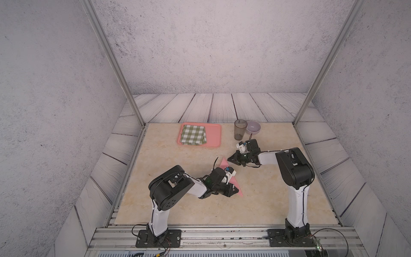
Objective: Fold the square paper diagonally
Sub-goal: Fold the paper at the center of the board.
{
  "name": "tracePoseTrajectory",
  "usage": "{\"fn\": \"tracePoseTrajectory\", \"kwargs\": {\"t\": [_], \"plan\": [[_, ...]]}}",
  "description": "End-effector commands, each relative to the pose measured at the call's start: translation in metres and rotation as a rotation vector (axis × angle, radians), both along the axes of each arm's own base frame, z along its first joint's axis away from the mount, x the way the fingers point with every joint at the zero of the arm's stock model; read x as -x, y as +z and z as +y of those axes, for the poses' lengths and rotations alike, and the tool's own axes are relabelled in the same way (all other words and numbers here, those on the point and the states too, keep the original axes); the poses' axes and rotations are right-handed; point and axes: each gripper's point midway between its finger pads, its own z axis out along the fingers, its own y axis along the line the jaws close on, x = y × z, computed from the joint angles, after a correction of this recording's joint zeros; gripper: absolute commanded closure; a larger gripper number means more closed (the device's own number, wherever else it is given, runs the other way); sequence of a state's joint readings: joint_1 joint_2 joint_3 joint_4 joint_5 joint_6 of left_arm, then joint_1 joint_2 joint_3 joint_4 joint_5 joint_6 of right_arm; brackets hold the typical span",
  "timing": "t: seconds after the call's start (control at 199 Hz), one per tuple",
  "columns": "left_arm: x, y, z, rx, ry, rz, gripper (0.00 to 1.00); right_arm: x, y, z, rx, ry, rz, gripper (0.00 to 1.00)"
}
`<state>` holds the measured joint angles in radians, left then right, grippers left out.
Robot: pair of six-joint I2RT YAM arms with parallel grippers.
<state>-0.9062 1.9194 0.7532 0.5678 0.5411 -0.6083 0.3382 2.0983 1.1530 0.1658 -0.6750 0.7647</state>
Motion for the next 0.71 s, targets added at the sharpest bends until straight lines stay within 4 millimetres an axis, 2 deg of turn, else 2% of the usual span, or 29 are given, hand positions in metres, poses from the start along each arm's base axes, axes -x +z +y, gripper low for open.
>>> {"fn": "tracePoseTrajectory", "kwargs": {"t": [0.0, 0.096, 0.237, 0.373, 0.438, 0.589, 0.7], "plan": [[0.038, -0.045, 0.04, -0.22, -0.054, 0.129, 1.0, 0.018, -0.043, -0.022, 0.115, -0.035, 0.124, 0.89], [0.034, -0.033, 0.039, -0.233, -0.065, 0.101, 1.0, 0.017, -0.035, -0.026, 0.133, -0.025, 0.097, 0.88], [0.023, 0.002, 0.034, -0.224, -0.075, 0.02, 1.0, 0.019, -0.017, -0.041, 0.208, -0.026, 0.036, 0.84], [0.011, 0.042, 0.029, -0.206, -0.076, -0.053, 0.85, 0.026, 0.01, -0.057, 0.283, -0.033, -0.039, 0.74], [0.005, 0.06, 0.028, -0.193, -0.072, -0.076, 0.7, 0.033, 0.02, -0.065, 0.318, -0.038, -0.068, 0.67], [-0.003, 0.098, 0.034, -0.164, -0.054, -0.131, 0.46, 0.051, 0.039, -0.083, 0.391, -0.05, -0.117, 0.56], [-0.015, 0.121, 0.057, -0.163, 0.022, -0.16, 0.43, 0.07, 0.054, -0.093, 0.464, -0.04, -0.164, 0.51]]}}
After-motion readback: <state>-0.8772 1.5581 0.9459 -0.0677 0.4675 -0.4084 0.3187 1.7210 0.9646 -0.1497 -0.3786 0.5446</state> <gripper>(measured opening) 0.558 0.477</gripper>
